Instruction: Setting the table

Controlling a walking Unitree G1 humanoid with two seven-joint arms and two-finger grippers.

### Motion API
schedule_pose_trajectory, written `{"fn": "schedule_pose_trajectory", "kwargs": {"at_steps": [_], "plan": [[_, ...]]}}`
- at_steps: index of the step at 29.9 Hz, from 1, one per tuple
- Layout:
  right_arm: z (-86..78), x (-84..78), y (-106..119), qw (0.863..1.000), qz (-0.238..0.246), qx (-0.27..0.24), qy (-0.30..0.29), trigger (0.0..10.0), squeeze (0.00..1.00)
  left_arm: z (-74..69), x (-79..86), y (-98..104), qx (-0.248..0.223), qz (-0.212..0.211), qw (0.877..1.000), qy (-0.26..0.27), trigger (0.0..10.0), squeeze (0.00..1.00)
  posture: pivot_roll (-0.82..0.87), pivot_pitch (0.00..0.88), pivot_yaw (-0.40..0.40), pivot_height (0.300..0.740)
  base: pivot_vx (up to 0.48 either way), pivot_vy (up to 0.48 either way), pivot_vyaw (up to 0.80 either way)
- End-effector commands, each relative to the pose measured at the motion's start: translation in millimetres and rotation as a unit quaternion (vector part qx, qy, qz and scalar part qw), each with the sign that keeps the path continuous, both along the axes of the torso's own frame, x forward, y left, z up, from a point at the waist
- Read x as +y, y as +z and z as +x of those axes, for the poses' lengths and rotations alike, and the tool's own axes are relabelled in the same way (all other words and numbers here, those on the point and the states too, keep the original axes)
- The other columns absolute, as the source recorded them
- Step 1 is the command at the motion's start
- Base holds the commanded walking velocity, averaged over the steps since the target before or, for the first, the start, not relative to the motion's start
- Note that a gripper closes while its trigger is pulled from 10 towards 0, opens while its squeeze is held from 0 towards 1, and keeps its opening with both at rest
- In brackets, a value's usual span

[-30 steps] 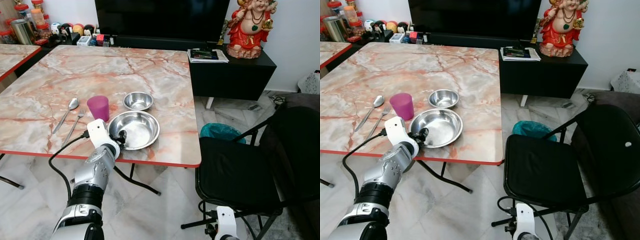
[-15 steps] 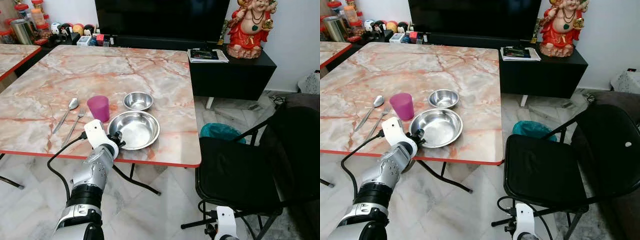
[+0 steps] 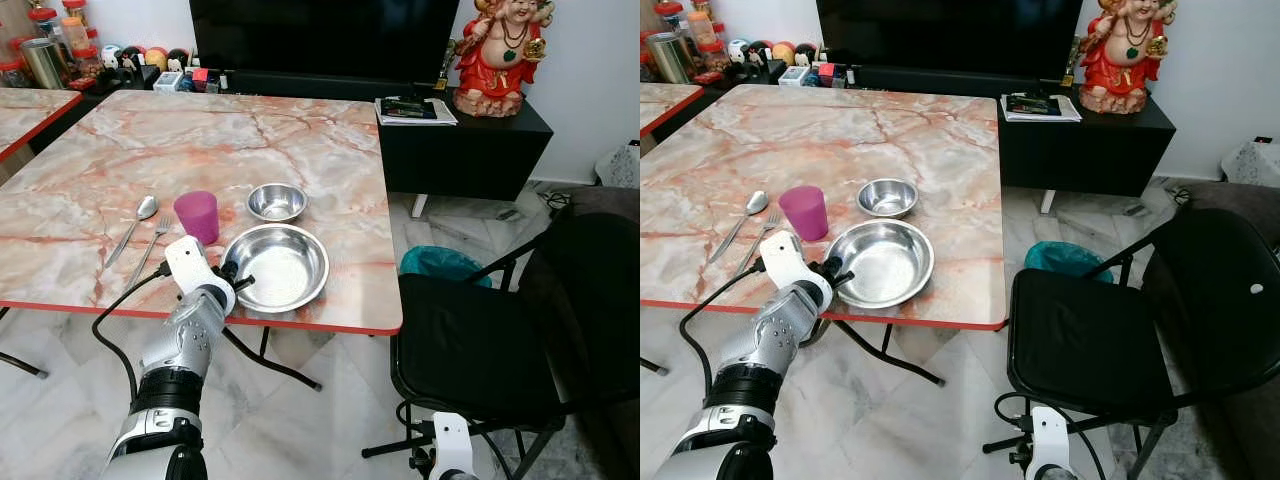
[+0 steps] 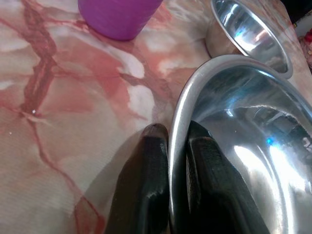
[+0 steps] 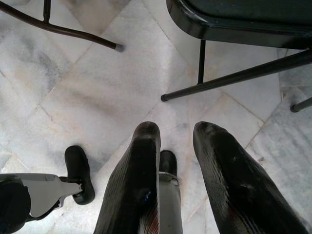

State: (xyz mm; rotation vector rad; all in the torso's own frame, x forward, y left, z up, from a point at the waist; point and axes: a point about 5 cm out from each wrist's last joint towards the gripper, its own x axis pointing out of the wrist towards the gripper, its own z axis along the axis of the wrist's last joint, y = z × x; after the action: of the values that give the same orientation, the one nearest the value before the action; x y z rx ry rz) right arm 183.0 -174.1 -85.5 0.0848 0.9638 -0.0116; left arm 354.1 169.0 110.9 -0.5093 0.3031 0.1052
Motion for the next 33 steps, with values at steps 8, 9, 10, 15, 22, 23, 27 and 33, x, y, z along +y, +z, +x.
{"fn": "schedule_pose_trajectory", "kwargs": {"at_steps": [8, 9, 10, 15, 22, 23, 27, 33], "plan": [[-0.4, -2.8, 0, 1.000, -0.002, 0.001, -0.006, 10.0, 0.00, -1.1, 0.4, 14, -0.059, -0.032, 0.998, -0.004, 0.0, 0.00, -0.08, 0.000, -0.037, 0.740, 0.000, 0.000, 0.00], [-0.3, -2.8, 0, 1.000, -0.002, 0.001, -0.006, 10.0, 0.00, -1.4, -2.5, 25, -0.106, -0.057, 0.993, -0.012, 0.0, 0.00, -0.08, 0.000, -0.037, 0.740, 0.000, 0.000, 0.00], [-0.2, -2.9, 0, 1.000, -0.002, 0.001, -0.005, 10.0, 0.00, -2.0, -4.2, 33, -0.139, -0.073, 0.987, -0.017, 0.0, 0.00, -0.08, 0.000, -0.036, 0.740, 0.000, 0.000, 0.00], [2.3, -2.3, 1, 1.000, -0.001, -0.005, -0.006, 10.0, 0.00, -4.9, -12.3, 53, -0.222, -0.085, 0.971, -0.028, 10.0, 0.00, -0.08, 0.000, -0.039, 0.740, 0.000, 0.000, 0.00], [3.4, -4.2, 2, 1.000, 0.000, -0.011, -0.013, 10.0, 0.00, -5.9, -22.0, 64, -0.256, -0.081, 0.963, -0.034, 10.0, 0.00, -0.08, 0.000, -0.040, 0.740, 0.000, 0.000, 0.00], [3.4, -4.2, 2, 1.000, 0.000, -0.011, -0.013, 10.0, 0.00, -5.9, -22.0, 64, -0.256, -0.081, 0.963, -0.034, 10.0, 0.00, -0.08, 0.000, -0.040, 0.740, 0.000, 0.000, 0.00], [1.8, -4.9, 2, 1.000, -0.002, -0.010, -0.017, 10.0, 0.00, -6.2, -22.5, 65, -0.265, -0.087, 0.960, -0.037, 10.0, 0.00, -0.08, 0.000, -0.034, 0.740, 0.000, 0.000, 0.00], [1.6, -5.0, 2, 1.000, -0.002, -0.010, -0.019, 10.0, 0.00, -5.9, -19.4, 66, -0.266, -0.079, 0.960, -0.032, 10.0, 0.00, -0.08, 0.000, -0.034, 0.740, 0.000, 0.378, 0.00]]}}
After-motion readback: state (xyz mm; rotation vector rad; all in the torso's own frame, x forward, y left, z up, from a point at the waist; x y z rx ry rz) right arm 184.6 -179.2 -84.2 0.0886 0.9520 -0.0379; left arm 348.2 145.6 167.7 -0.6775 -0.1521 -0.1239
